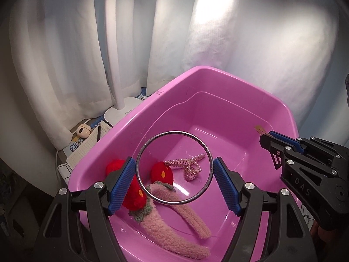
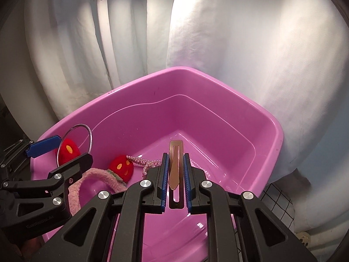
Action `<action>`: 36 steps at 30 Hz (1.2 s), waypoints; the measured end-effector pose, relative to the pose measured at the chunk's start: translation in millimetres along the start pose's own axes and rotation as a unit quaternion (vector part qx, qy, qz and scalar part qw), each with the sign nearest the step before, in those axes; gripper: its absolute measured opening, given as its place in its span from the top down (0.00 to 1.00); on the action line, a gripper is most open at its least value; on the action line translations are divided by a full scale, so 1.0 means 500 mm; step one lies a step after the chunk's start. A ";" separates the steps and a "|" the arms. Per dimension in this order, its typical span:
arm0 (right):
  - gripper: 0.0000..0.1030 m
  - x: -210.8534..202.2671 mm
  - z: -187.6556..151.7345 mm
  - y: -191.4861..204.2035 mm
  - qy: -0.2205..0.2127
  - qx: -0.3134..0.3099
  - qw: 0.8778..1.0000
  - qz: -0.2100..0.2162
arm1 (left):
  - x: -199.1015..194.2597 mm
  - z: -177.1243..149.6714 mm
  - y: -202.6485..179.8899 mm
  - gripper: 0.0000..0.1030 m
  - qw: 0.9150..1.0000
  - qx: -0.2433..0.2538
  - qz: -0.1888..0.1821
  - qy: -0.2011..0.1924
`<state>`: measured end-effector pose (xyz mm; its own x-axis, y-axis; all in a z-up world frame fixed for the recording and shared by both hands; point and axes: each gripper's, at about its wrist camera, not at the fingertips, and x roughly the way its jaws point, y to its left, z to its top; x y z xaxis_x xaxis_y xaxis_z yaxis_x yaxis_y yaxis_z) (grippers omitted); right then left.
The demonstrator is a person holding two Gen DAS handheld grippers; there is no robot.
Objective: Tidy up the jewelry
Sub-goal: 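Carry the silver ring and brown clip over the pink tub with both tools, then open both tools over the tub, dropping the silver ring and brown clip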
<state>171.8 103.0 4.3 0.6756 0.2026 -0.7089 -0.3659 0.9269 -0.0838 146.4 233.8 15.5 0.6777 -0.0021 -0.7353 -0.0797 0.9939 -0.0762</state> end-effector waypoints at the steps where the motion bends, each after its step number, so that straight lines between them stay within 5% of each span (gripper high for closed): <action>1: 0.87 -0.004 -0.004 0.002 0.001 0.000 1.000 -0.002 | 0.001 0.000 0.000 0.31 1.000 0.000 0.000 0.001; 13: 0.87 0.012 -0.002 0.009 0.011 0.001 1.000 -0.019 | 0.010 -0.007 0.019 0.29 1.000 -0.015 -0.006 0.020; 17: 0.59 0.007 0.001 0.009 0.007 0.001 1.000 -0.024 | 0.006 -0.011 0.026 0.21 1.000 -0.016 0.003 0.014; 21: 0.49 0.001 0.004 0.007 0.003 0.004 1.000 -0.027 | -0.001 -0.007 0.035 0.13 1.000 -0.021 0.009 0.008; 36: 0.41 -0.031 0.005 0.012 -0.014 0.016 0.999 -0.024 | -0.019 -0.007 0.057 0.09 0.999 -0.040 0.021 0.003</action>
<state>161.0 106.3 16.5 0.7093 0.1653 -0.6852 -0.3115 0.9456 -0.0943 135.0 261.8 17.9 0.6679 0.0381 -0.7433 -0.1656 0.9813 -0.0984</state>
